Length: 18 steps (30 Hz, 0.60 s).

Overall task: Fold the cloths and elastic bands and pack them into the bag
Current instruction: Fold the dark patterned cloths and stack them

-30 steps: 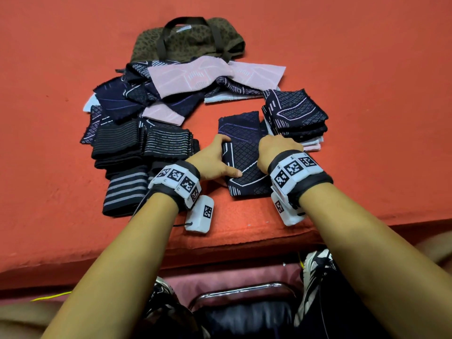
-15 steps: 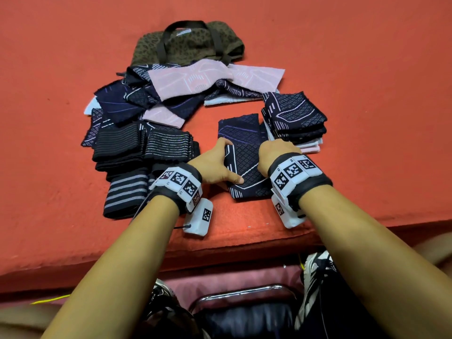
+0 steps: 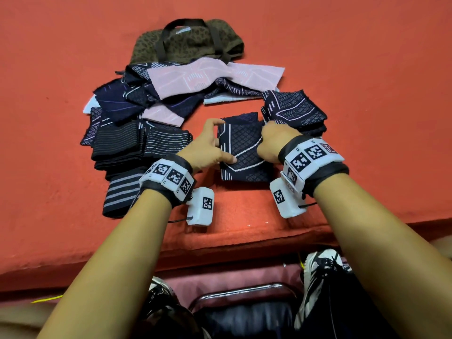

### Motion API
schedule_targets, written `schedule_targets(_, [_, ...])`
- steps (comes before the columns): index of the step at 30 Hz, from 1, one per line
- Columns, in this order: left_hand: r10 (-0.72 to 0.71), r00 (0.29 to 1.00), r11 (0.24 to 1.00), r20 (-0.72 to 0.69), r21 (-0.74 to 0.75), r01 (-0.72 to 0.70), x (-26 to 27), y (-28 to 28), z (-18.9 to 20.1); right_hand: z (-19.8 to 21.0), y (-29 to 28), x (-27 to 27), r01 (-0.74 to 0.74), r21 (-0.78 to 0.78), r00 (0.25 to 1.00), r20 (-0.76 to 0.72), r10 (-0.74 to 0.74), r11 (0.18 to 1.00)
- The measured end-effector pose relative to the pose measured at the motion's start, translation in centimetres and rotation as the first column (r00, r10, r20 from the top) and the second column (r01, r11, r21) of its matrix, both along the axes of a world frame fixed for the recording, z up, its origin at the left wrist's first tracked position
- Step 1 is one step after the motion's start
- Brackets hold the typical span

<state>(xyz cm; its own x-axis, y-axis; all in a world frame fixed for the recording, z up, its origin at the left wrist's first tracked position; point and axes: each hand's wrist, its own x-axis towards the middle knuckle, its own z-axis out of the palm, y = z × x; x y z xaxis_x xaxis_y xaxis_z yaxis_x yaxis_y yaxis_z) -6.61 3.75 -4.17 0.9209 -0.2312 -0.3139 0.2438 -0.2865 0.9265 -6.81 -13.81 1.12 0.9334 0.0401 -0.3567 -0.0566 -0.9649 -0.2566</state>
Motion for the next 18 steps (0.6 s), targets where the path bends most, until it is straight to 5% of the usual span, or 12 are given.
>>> schedule_targets(3, [0.12, 0.99, 0.993, 0.072, 0.014, -0.121, 0.6, 0.6, -0.1, -0.4, 0.1, 0.4, 0.057, 0.112, 0.993, 0.097, -0.069, 0.992])
schedule_targets(10, [0.212, 0.958, 0.965, 0.192, 0.115, -0.237, 1.0, 0.8, -1.1, -1.5, 1.2, 0.4, -0.148, 0.157, 0.96, 0.262, 0.103, 0.977])
schedule_targets(18, [0.204, 0.96, 0.976, 0.193, 0.041, -0.216, 1.4, -0.1, -0.9, -2.2, 1.3, 0.8, -0.157, 0.109, 0.934, 0.339, 0.112, 0.982])
